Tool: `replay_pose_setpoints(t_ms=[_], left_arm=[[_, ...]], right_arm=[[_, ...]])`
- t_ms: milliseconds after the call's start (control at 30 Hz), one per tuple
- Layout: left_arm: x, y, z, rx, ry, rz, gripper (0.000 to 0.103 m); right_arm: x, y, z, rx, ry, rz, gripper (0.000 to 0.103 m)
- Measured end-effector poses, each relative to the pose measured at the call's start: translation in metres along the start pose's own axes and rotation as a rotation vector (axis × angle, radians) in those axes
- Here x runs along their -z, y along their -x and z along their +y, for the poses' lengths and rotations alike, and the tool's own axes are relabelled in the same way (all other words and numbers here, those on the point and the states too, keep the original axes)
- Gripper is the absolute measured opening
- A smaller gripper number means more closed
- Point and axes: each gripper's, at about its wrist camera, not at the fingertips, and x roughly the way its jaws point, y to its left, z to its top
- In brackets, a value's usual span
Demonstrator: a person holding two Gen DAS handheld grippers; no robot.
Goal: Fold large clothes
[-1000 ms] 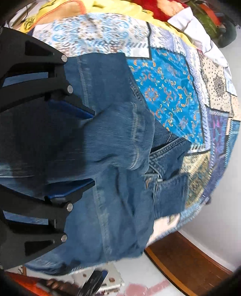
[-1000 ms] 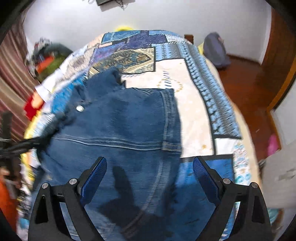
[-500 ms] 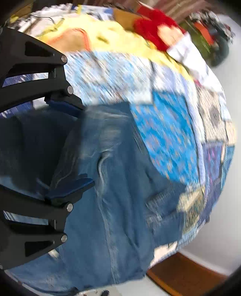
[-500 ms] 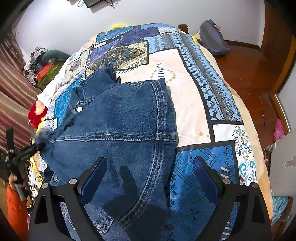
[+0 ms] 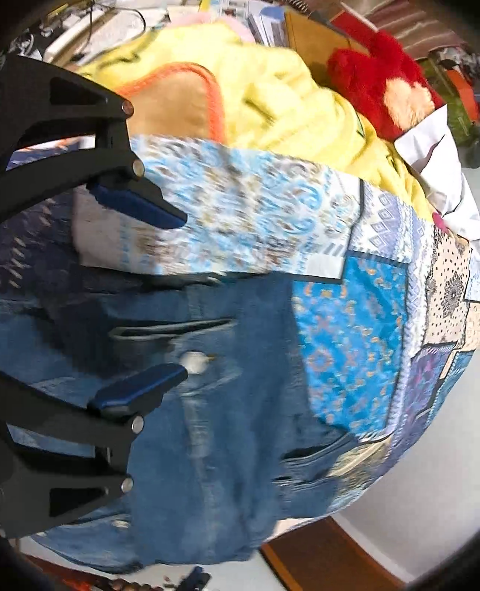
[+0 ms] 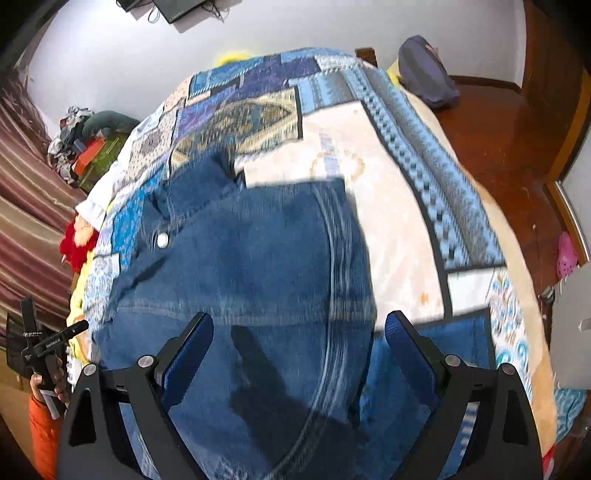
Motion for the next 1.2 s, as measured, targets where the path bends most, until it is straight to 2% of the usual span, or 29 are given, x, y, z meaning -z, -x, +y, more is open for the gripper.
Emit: replay_pose_setpoints(t_ms=[200,267,300,367,433,467,500,533,600,633,667,733,833,967,1200], left_arm=[[-0.041,-0.057,0.009,0.060,0.085,0.067,0.076],[-0.048,-0.074,0.009,0.071,0.090,0.091,0.071],[-0.050,-0.080,0.007,0.072,0.085,0.099,0.065],[-0.053,-0.091,0.002,0.084,0.065,0.106,0.059],[-0.054,-0.096,-0.003,0.074,0.054,0.089,0.055],[-0.054,-0.098,-0.005,0.055,0.055,0.072,0.051],[-0.054,-0.099,-0.008,0.018,0.055,0.059,0.036],[-0.056,-0.100,-0.013,-0.020,0.044,0.050,0.028],[-0.056,-0.094,-0.027,-0.079,-0.003,0.011,0.020],[-0.056,-0.090,-0.034,-0.114,-0.034,-0.010,0.019],[-0.057,-0.085,-0.041,-0.150,-0.066,-0.033,0.018],[-0.058,-0.072,-0.051,-0.203,-0.115,-0.080,0.017],[-0.064,-0.056,-0.054,-0.227,-0.133,-0.125,0.017],[-0.077,-0.040,-0.042,-0.223,-0.110,-0.157,0.017],[-0.093,-0.040,-0.009,-0.274,-0.058,-0.180,0.017]], right_arm=[[-0.030,-0.013,-0.003,-0.006,-0.004,-0.004,0.093],[-0.037,-0.021,-0.005,0.000,-0.005,0.000,0.091],[-0.040,-0.025,-0.006,0.004,-0.004,0.003,0.089],[-0.047,-0.038,-0.009,0.013,-0.006,0.021,0.077],[-0.050,-0.049,-0.012,0.018,-0.015,0.033,0.070],[-0.052,-0.051,-0.012,0.019,-0.011,0.012,0.067],[-0.052,-0.051,-0.010,0.020,-0.001,-0.007,0.061],[-0.053,-0.053,-0.005,0.015,0.019,-0.014,0.045],[-0.054,-0.056,0.003,0.031,0.043,-0.018,0.037],[-0.055,-0.058,0.008,0.040,0.064,-0.019,0.028],[-0.055,-0.058,0.014,0.047,0.085,-0.021,0.024],[-0.060,-0.059,0.030,0.061,0.136,-0.032,0.022],[-0.070,-0.062,0.051,0.066,0.197,-0.035,0.022],[-0.089,-0.081,0.076,0.111,0.277,-0.047,0.022],[-0.128,-0.115,0.100,0.097,0.285,-0.057,0.022]])
